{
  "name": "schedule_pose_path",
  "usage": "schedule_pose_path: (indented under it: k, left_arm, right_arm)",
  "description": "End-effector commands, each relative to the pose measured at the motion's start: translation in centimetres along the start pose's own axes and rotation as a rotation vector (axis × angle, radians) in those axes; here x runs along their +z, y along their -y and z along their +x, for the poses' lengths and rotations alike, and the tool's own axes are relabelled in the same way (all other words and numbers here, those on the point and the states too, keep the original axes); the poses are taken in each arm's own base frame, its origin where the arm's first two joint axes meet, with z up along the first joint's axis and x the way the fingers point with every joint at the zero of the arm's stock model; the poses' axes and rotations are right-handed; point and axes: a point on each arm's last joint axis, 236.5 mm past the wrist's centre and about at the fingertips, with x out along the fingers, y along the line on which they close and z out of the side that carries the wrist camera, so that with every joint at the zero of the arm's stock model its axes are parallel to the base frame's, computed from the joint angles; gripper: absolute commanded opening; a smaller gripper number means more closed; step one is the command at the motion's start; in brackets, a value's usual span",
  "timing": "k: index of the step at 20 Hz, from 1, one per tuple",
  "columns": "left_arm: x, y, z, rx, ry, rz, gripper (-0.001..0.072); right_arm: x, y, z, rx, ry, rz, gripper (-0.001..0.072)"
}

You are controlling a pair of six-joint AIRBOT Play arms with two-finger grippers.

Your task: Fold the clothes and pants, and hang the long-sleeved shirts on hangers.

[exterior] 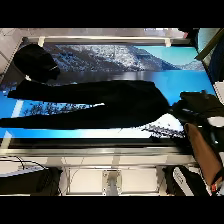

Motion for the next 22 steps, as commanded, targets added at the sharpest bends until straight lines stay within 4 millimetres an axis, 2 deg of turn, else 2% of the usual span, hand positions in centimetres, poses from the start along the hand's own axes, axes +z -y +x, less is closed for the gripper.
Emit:
schedule_pose_path:
  k: [1,3,5,9,11,12,14,15,16,22]
  left_arm:
    - [0.2,1.1,-0.7,-0.011,-0.003,0.008,0.0005]
    - [-0.6,1.7,-0.2,-0.020,-0.033,0.022,0.0005]
    - [-1.7,1.9,0.8,-0.004,-0.076,0.090,0.0005]
    - [-3.5,3.2,3.4,-0.007,-0.120,0.128,0.0006]
    - [-5.0,1.3,3.8,0.090,-0.189,0.199,0.0005]
    - [-5.5,-0.7,3.4,0.179,-0.223,0.224,0.0005]
    - [-5.7,-4.5,2.1,0.341,-0.253,0.219,0.0005]
    - [-5.8,-5.9,1.5,0.394,-0.266,0.226,0.0005]
    - [-5.8,-6.4,1.2,0.410,-0.271,0.228,0.0005]
    - [-5.4,-5.3,1.9,0.379,-0.248,0.223,0.0006]
  right_arm:
    - [1.1,3.0,-5.8,-0.159,-0.001,-0.039,0.0022]
    - [-1.5,4.4,-5.9,-0.192,-0.095,-0.025,0.0022]
    - [-4.0,5.7,-5.1,-0.205,-0.161,0.005,0.0022]
    - [-7.6,7.8,-3.4,-0.218,-0.220,0.068,0.0022]
    - [-9.4,8.5,-3.2,-0.228,-0.266,0.081,0.0022]
    - [-10.2,8.9,-3.2,-0.238,-0.288,0.084,0.0022]
    - [-10.6,9.0,-3.1,-0.240,-0.295,0.090,0.0022]
    - [-10.6,9.1,-3.1,-0.241,-0.295,0.090,0.0022]
    - [-10.5,9.1,-3.1,-0.243,-0.294,0.089,0.0022]
    - [-9.9,9.9,-3.1,-0.276,-0.263,0.095,0.0022]
